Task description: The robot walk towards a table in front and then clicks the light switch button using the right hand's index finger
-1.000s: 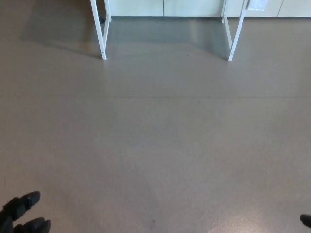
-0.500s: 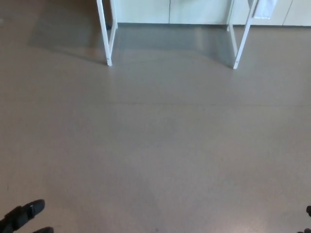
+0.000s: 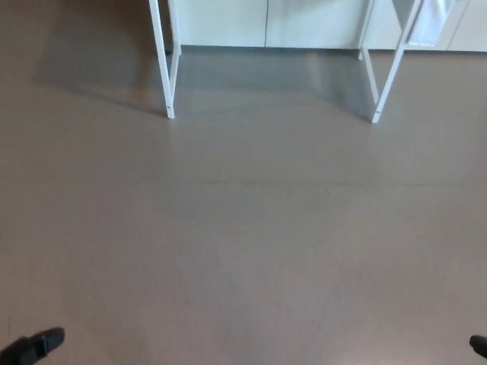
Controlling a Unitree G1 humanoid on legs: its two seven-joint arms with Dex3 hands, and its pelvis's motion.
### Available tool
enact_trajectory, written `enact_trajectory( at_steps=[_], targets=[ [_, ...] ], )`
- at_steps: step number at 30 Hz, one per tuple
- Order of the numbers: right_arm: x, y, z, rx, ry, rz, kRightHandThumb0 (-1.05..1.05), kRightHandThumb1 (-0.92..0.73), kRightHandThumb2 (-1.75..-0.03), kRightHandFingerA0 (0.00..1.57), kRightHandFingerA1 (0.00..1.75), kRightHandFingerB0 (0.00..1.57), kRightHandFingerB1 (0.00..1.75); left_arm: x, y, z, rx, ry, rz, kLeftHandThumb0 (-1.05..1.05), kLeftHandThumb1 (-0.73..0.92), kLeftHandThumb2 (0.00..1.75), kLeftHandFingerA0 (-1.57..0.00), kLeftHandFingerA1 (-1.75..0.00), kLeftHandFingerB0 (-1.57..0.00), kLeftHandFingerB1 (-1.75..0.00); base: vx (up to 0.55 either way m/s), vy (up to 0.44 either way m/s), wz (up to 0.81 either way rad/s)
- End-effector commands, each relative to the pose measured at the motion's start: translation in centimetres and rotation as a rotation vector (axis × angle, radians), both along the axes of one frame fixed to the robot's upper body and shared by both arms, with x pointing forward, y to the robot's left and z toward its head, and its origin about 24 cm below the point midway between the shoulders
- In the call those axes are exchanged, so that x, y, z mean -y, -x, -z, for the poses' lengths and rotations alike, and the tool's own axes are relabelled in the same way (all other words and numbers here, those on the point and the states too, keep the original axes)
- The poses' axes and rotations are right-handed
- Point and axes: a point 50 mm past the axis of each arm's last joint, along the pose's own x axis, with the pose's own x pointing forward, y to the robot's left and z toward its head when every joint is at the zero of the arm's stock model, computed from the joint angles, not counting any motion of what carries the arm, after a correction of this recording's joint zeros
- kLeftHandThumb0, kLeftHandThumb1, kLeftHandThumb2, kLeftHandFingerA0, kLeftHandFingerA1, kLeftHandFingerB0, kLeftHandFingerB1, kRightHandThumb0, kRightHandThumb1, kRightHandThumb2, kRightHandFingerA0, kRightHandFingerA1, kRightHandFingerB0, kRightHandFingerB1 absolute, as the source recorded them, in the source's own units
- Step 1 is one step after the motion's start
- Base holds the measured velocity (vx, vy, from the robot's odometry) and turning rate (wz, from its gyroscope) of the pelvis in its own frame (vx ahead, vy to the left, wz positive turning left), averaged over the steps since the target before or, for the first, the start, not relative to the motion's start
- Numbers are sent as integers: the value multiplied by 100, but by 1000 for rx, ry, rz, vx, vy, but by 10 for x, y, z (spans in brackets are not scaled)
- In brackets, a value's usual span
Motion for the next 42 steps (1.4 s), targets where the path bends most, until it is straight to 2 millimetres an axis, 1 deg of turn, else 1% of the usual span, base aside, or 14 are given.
enact_trajectory(
  at_steps=[1,3,4,5,6,13,14,19,20,21,22,31,35,42],
  targets=[
    [3,18,3,-13,12,-1,-62,-35,-77,66,57,52,51,1,15,6,-44,4,19,-15,76,65,-23,-41,-22,-36,436,-251,-34],
    [2,25,6,-27,0,-3,-61,-34,-76,66,58,52,52,1,23,8,-60,-7,17,-14,75,65,-26,-42,-22,-37,418,-177,67],
    [3,28,8,-38,11,-12,-62,-43,-54,71,48,57,39,0,27,10,-67,-8,17,-15,74,65,-26,-43,-23,-37,397,-180,8],
    [3,30,9,-44,18,-16,-63,-34,-77,66,57,51,51,0,29,11,-69,-9,22,-15,74,64,-26,-43,-22,-37,275,-135,-1],
    [2,33,10,-49,20,-18,-64,-34,-77,66,57,51,51,-1,32,12,-71,-10,24,-10,55,95,-20,-53,-15,-49,232,-105,-4],
    [-1,37,11,-48,36,-31,-63,-35,-77,65,57,49,51,-2,37,13,-75,-9,28,-10,53,94,-19,-53,-14,-49,318,19,-11],
    [-2,36,11,-46,36,-33,-63,-36,-78,64,57,49,51,-2,36,13,-73,-19,42,-17,73,64,-26,-43,-22,-37,398,148,-24],
    [-2,28,10,-28,42,-46,-61,-36,-78,65,58,50,52,-1,30,11,-55,-23,50,-17,72,64,-25,-42,-21,-36,477,188,-31],
    [-2,26,10,-22,41,-45,-61,-36,-78,65,58,50,52,-2,29,11,-49,-22,55,-17,72,64,-25,-42,-21,-36,437,181,-32],
    [-1,25,10,-22,44,-47,-60,-46,-55,72,47,56,40,-2,28,11,-43,-29,57,-16,72,64,-26,-43,-21,-37,422,173,-12],
    [-2,24,10,-26,47,-52,-61,-46,-55,73,47,56,39,-2,28,11,-46,-41,51,-12,52,93,-20,-53,-15,-49,344,114,-8],
    [-2,21,9,-28,79,-81,-61,-49,-56,72,46,55,39,-1,23,9,-30,-62,68,-9,54,94,-22,-54,-15,-50,385,-26,25],
    [-3,20,9,-25,90,-88,-61,-50,-57,74,49,57,40,-1,23,9,-36,-62,67,-9,55,94,-22,-54,-14,-49,403,-109,38],
    [-3,20,10,-37,92,-92,-61,-50,-56,74,49,56,39,-1,23,9,-30,-69,73,-9,53,93,-24,-55,-15,-50,272,-46,-10]
  ],
)
